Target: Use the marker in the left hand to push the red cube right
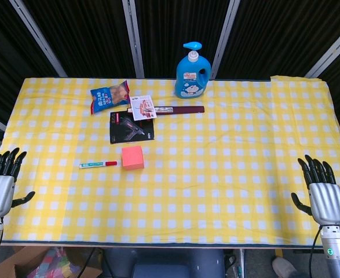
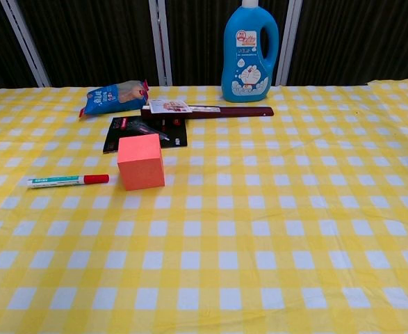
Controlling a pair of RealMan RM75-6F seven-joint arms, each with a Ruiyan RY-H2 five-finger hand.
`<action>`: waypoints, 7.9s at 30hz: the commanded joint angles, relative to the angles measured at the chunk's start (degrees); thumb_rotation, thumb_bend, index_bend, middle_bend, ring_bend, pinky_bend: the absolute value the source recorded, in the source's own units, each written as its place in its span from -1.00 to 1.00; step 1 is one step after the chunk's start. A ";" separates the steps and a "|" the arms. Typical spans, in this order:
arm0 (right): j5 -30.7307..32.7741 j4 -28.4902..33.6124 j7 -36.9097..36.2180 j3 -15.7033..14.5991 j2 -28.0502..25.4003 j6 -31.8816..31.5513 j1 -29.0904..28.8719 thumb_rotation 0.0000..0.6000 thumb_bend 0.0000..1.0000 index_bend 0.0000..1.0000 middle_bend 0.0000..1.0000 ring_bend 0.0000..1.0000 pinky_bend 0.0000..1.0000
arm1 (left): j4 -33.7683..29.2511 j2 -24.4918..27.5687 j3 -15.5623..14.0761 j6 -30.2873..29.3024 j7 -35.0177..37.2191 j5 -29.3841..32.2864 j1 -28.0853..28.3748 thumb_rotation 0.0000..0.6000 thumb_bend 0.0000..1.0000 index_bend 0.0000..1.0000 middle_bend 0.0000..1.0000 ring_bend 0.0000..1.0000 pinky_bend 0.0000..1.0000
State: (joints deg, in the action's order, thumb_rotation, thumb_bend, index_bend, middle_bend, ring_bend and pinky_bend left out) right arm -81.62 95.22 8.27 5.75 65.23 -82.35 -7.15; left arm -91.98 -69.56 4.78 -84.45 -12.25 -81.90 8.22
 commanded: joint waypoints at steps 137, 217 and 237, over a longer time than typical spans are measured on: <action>-0.57 0.53 -5.97 0.27 -0.91 -0.62 0.48 1.00 -0.24 -1.00 -1.00 -1.00 -1.00 | 20.57 -37.79 12.22 20.21 -35.40 40.55 38.51 1.00 0.01 0.09 -0.81 -1.00 -0.84; -0.11 0.71 -7.49 0.24 -1.63 -0.06 0.72 1.00 -0.24 -1.00 -1.00 -1.00 -1.00 | 34.35 -57.80 24.20 23.70 -44.82 50.46 60.41 1.00 0.01 0.10 -0.81 -1.00 -0.84; 0.05 0.62 -6.03 0.33 -1.23 -0.37 0.74 1.00 -0.24 -1.00 -1.00 -1.00 -1.00 | 3.17 -29.67 11.23 13.89 -38.54 41.61 39.79 1.00 0.00 0.10 -0.81 -1.00 -0.84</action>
State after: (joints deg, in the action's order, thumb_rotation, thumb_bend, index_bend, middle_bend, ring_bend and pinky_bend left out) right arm -81.56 95.86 2.18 6.07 63.96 -82.70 -6.39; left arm -82.69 -105.97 19.67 -68.14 -53.05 -37.50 52.98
